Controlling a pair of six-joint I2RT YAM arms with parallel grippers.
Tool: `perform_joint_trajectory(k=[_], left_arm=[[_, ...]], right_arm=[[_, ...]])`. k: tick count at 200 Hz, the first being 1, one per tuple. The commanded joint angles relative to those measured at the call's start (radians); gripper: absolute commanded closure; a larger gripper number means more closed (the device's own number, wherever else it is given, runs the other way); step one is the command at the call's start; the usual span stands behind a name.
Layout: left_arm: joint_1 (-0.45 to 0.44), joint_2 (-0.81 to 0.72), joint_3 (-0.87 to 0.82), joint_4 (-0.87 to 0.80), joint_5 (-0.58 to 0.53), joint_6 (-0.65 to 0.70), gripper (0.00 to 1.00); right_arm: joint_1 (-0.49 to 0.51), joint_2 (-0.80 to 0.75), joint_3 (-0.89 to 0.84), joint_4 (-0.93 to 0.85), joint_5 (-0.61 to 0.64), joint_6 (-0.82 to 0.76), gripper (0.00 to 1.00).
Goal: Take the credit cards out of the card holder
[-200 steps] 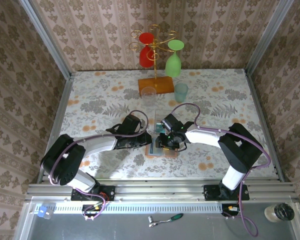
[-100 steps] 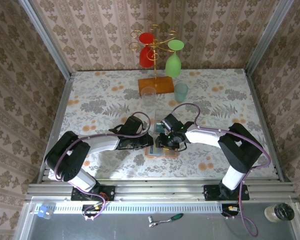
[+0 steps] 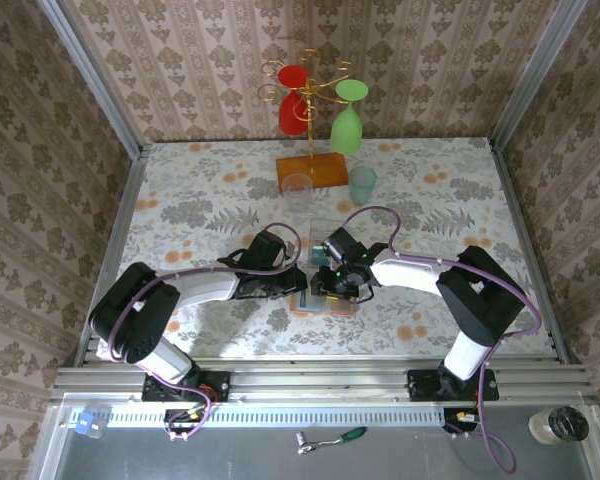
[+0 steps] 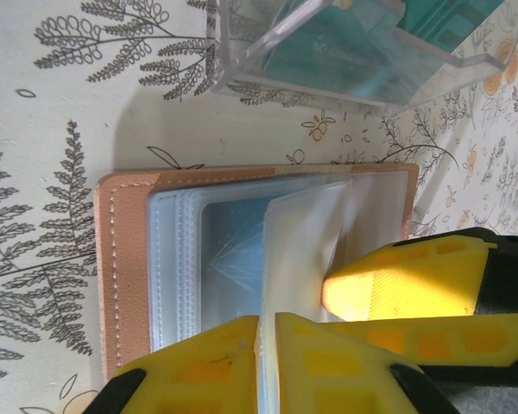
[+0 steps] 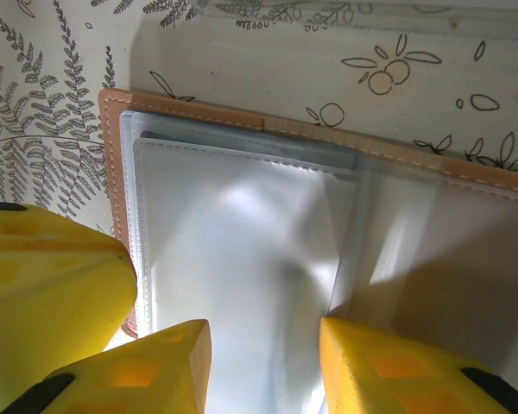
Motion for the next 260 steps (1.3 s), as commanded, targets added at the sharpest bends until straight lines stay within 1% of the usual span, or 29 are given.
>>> perform_joint_trajectory(k=[1, 87, 155, 199, 230, 260], left_arm=[[-0.009, 0.006, 0.011, 0.015, 0.019, -0.01, 0.88], [-0.01, 0.036, 0.016, 0.055, 0.052, -0.029, 0.88], [-0.011, 0.018, 0.017, 0.048, 0.047, -0.036, 0.88], [-0.014, 0.017, 0.026, 0.04, 0.045, -0.036, 0.88], [-0.014, -0.018, 0.025, -0.022, -0.01, -0.021, 0.89], [0.001, -0.064, 0.01, -0.087, -0.06, -0.004, 0.91]], right_arm=[[0.005, -0.01, -0.006, -0.022, 0.021, -0.013, 0.62], [0.004, -0.015, -0.002, -0.025, 0.019, -0.015, 0.62], [0.002, -0.083, -0.012, -0.035, 0.043, -0.018, 0.62], [-0.006, -0.095, -0.027, -0.023, 0.041, -0.016, 0.61], [-0.007, -0.069, -0.027, 0.021, -0.011, -0.003, 0.66], [-0.006, -0.049, -0.04, 0.087, -0.058, 0.02, 0.74]])
